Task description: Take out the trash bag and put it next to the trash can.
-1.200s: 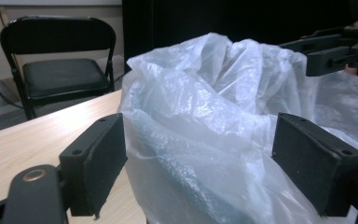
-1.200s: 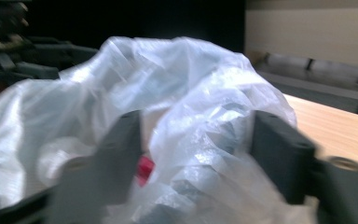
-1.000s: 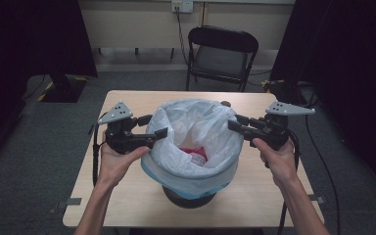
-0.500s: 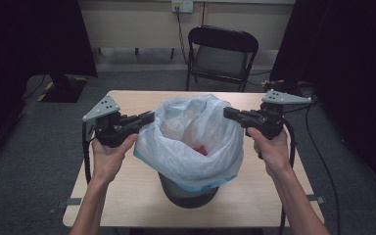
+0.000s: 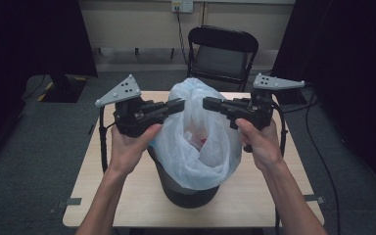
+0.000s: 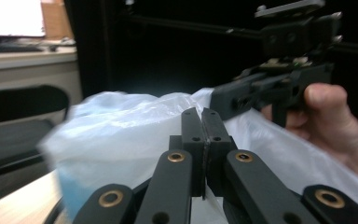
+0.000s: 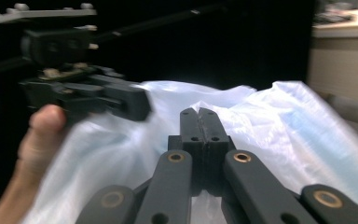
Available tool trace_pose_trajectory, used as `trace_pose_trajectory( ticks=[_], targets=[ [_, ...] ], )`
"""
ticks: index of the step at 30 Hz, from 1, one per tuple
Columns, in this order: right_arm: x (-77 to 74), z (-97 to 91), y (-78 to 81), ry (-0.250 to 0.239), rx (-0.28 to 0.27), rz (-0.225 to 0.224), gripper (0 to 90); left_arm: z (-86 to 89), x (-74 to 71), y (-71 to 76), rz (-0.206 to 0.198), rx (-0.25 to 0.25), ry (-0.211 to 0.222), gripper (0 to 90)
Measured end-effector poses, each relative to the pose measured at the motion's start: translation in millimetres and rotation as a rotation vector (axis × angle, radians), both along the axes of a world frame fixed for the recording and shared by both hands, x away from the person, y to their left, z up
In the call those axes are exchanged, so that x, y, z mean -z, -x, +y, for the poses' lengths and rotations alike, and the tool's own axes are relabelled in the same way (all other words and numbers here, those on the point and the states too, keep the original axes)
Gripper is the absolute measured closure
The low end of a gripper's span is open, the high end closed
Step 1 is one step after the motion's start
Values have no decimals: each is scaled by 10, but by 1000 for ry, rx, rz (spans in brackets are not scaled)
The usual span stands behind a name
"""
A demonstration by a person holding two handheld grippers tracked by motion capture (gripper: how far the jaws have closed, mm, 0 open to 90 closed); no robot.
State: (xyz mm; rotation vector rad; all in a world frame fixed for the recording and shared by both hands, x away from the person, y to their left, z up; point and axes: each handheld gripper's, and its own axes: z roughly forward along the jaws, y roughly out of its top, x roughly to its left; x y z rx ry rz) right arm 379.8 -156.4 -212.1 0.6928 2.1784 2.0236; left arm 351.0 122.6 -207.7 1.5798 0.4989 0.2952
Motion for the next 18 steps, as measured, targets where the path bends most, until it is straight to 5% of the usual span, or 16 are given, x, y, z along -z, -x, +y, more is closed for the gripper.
trace_pose_trajectory(
  ticks=[2,8,10,12,16,17,18],
  targets=[
    [-4,73,41,-9,-82,13,875,-62,-28,3,-2,-1,1,900],
    [61,159,75,26,-79,55,494,-203,28,-102,27,16,-3,900],
    [74,212,70,59,-76,63,457,-232,30,-120,33,31,13,900],
    [78,244,63,70,-79,67,512,-253,19,-125,37,51,30,900],
    [82,267,55,99,-69,58,871,-254,-15,-117,20,73,44,884],
    [82,267,55,99,-69,58,871,-254,-15,-117,20,73,44,760],
    [76,262,50,100,-62,62,885,-235,-13,-117,20,60,52,760]
  ],
)
